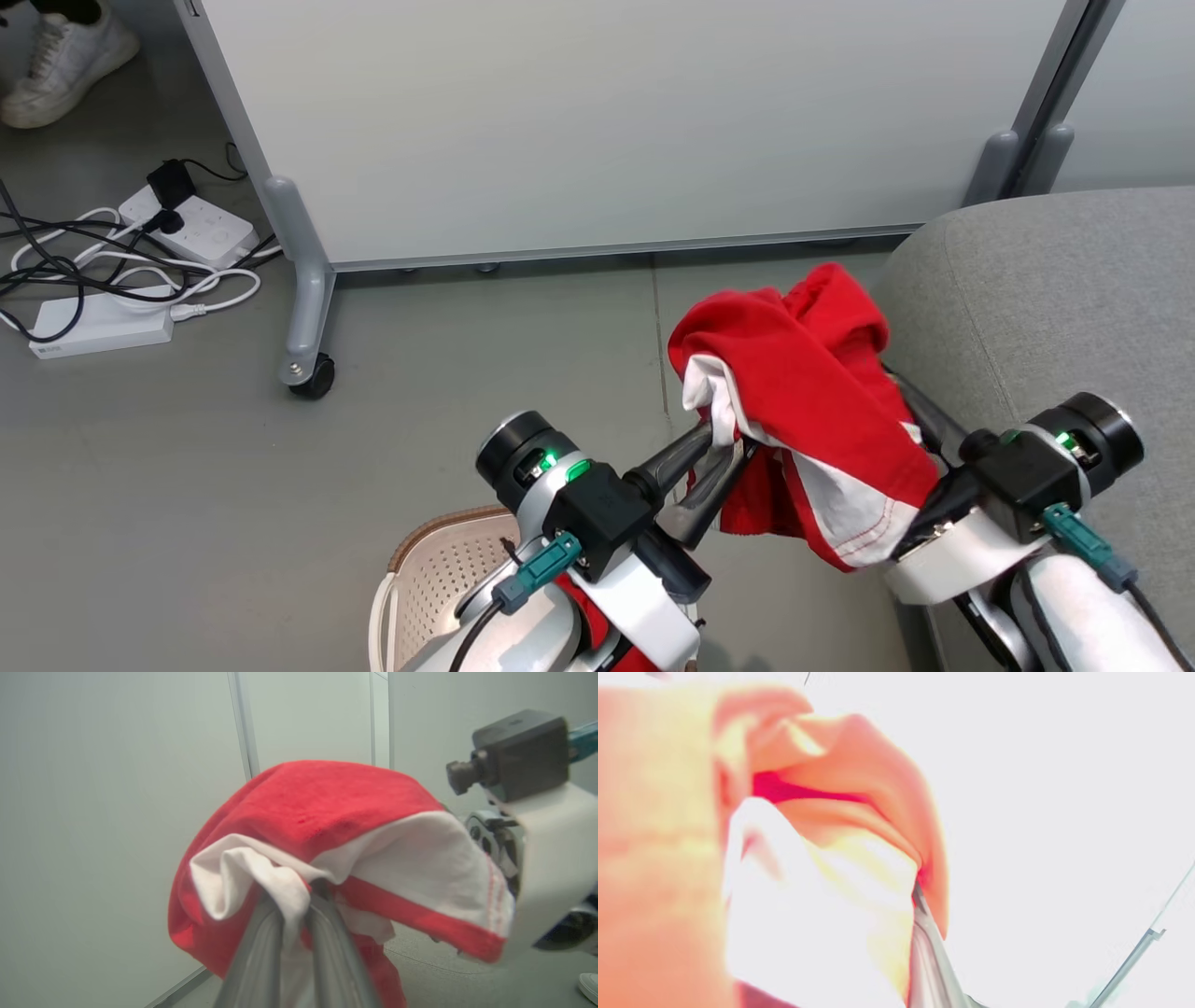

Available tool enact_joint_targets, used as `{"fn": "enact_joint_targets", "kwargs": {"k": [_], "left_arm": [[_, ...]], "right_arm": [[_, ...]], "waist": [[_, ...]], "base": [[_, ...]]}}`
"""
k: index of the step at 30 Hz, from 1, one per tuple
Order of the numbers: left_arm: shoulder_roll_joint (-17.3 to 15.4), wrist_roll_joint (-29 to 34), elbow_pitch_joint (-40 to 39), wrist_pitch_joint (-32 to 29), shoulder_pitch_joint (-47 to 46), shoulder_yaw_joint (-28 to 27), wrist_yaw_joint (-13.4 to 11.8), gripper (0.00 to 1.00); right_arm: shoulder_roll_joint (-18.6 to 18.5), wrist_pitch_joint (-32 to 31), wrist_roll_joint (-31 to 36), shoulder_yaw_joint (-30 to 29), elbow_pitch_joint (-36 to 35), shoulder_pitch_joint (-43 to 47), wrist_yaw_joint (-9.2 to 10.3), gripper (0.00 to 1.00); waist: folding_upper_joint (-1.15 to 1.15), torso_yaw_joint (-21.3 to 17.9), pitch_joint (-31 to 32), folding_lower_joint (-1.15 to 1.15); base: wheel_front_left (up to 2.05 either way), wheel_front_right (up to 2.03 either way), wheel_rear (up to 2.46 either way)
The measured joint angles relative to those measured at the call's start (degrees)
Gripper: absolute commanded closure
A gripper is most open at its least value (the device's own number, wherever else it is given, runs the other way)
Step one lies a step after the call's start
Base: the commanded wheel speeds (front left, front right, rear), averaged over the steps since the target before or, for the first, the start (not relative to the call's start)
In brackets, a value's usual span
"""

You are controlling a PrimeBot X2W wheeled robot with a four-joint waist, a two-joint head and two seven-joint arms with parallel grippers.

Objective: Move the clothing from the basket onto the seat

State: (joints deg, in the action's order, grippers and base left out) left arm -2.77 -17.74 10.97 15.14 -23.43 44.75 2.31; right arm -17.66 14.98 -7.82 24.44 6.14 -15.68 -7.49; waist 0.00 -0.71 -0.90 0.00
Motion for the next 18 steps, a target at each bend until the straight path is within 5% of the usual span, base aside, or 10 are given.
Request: {"fn": "enact_joint_targets", "kwargs": {"k": [6,7,8,9,10,18], "left_arm": [[0.0,-1.0,2.9,0.0,1.3,1.2,2.2,1.0],[0.0,-1.0,3.3,0.0,1.5,1.6,2.4,0.85],[0.0,-1.0,3.6,0.0,1.7,1.8,2.6,0.58],[0.1,-1.4,4.5,0.0,1.9,2.1,2.7,0.1],[0.0,-1.6,5.0,0.0,2.1,2.2,2.8,0.0],[0.0,0.4,8.4,0.0,3.6,0.7,3.1,0.0]], "right_arm": [[2.2,0.0,0.6,-3.3,-0.5,1.2,0.0,1.0],[2.5,0.0,0.6,-3.7,-0.6,1.2,0.0,1.0],[2.7,0.0,0.6,-4.0,-0.8,1.4,0.0,1.0],[3.1,0.0,0.6,-4.5,-0.9,1.6,0.0,1.0],[3.4,0.0,0.8,-5.4,-0.9,2.0,0.0,1.0],[5.1,0.0,1.1,-10.8,-1.0,2.6,0.0,1.0]], "waist": [[0.0,-0.4,0.1,0.0],[0.0,-0.5,0.2,0.0],[0.0,-0.5,0.2,0.0],[0.0,-0.5,0.2,0.0],[0.0,-0.6,0.2,0.0],[0.0,-1.0,0.3,0.0]], "base": [[0.0,0.0,0.0],[0.0,0.0,0.0],[0.0,0.0,0.0],[0.0,0.0,0.0],[0.0,0.0,0.0],[0.0,0.0,0.0]]}}
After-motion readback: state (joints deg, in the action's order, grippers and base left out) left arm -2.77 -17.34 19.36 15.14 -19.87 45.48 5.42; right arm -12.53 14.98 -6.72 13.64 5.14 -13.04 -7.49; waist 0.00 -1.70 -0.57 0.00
